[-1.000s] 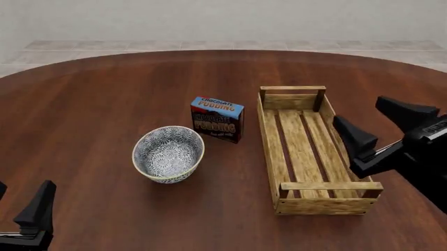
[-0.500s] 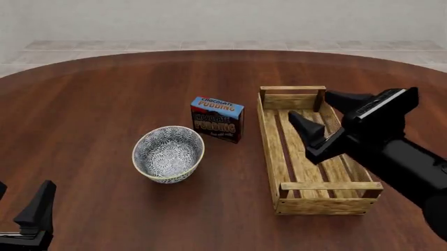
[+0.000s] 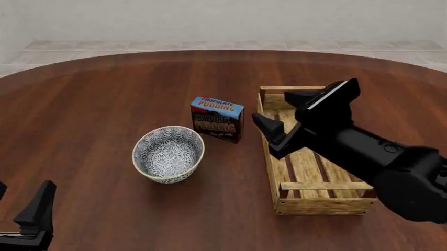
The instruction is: Pick up the bowl on the left and put it in the tray.
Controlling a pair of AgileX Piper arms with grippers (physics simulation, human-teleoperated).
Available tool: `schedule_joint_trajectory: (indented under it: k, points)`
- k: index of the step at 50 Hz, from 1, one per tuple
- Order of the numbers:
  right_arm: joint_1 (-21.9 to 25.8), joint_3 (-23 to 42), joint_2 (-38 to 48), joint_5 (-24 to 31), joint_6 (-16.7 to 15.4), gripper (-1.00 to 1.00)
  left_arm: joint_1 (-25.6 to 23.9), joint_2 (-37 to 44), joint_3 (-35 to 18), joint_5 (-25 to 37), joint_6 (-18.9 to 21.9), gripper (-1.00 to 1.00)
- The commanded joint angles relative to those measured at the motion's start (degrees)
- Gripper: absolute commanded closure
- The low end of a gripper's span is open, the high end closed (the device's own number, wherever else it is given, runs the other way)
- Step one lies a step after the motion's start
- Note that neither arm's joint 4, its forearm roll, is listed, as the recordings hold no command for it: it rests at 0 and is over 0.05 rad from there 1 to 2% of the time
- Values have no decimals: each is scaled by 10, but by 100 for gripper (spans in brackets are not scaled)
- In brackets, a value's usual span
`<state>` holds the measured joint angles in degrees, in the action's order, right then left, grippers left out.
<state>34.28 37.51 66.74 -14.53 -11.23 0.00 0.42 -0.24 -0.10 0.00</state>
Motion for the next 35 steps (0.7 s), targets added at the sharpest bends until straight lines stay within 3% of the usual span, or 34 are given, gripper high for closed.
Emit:
schedule_joint_trajectory:
  k: [1,18,35]
  points:
    - [37,45,49,16,17,-100,0,0,0,0,0,-100]
    - [62,113,110,41,28,-100,0,0,0,0,0,-100]
    - [70,169,182,49,83,-100,0,0,0,0,0,-100]
